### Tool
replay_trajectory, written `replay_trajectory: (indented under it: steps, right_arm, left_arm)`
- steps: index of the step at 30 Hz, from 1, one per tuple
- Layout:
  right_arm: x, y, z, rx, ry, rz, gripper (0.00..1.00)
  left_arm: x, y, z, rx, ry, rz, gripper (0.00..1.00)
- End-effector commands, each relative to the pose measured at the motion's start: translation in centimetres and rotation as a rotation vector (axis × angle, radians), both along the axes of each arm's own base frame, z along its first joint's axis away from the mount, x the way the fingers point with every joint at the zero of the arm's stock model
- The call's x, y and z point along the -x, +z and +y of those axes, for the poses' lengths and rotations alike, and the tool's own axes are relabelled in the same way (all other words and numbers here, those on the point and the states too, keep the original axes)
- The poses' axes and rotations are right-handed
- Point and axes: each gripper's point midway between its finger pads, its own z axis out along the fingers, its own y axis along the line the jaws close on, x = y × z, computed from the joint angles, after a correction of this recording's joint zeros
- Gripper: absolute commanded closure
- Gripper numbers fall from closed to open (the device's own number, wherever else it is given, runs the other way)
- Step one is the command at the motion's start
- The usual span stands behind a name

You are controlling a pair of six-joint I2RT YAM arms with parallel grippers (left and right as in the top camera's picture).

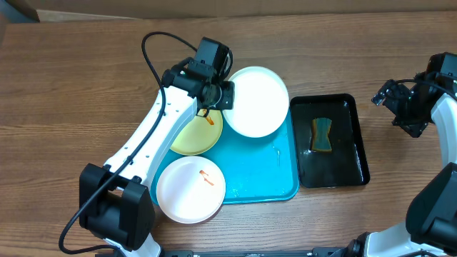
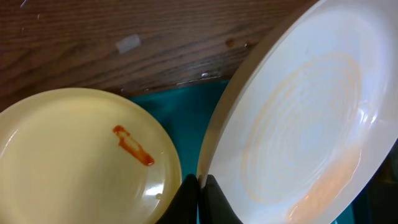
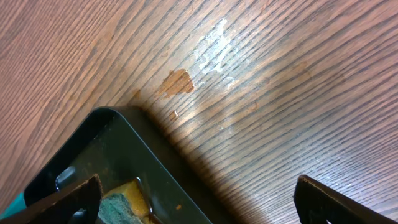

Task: Clean dirty plates on tray and stack at the side
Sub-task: 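Grasp the clean white plate rim with the left gripper and lift it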

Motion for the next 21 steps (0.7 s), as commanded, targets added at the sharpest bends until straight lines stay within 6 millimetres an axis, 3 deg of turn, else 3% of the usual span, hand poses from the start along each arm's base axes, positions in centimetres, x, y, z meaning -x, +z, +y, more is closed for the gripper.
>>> replay_trajectory:
  steps: [1,10,15,21]
  right_arm:
    - [-0.4,0.7,-0.6,0.029,-0.012,-0.017,0.0]
    - [-0.4,0.7,-0.6,0.029,-0.012,-0.017,0.0]
    - [-0.4,0.7,-0.6,0.029,-0.012,-0.017,0.0]
    - [-0.4,0.7,-0.6,0.029,-0.012,-0.017,0.0]
  left_arm:
    - [-0.5,1.9,-2.3,0.052,-0.063,-0.054,0.96]
    - [0.0,3.4,-8.0,0.029,-0.157,-0.2,0.96]
    - [1.3,4.3,-11.1,-0.084,-0.207,-0.323,0.96]
    - [3.4,6.3,-13.4,-0.289,-0.223,-0.513,0.96]
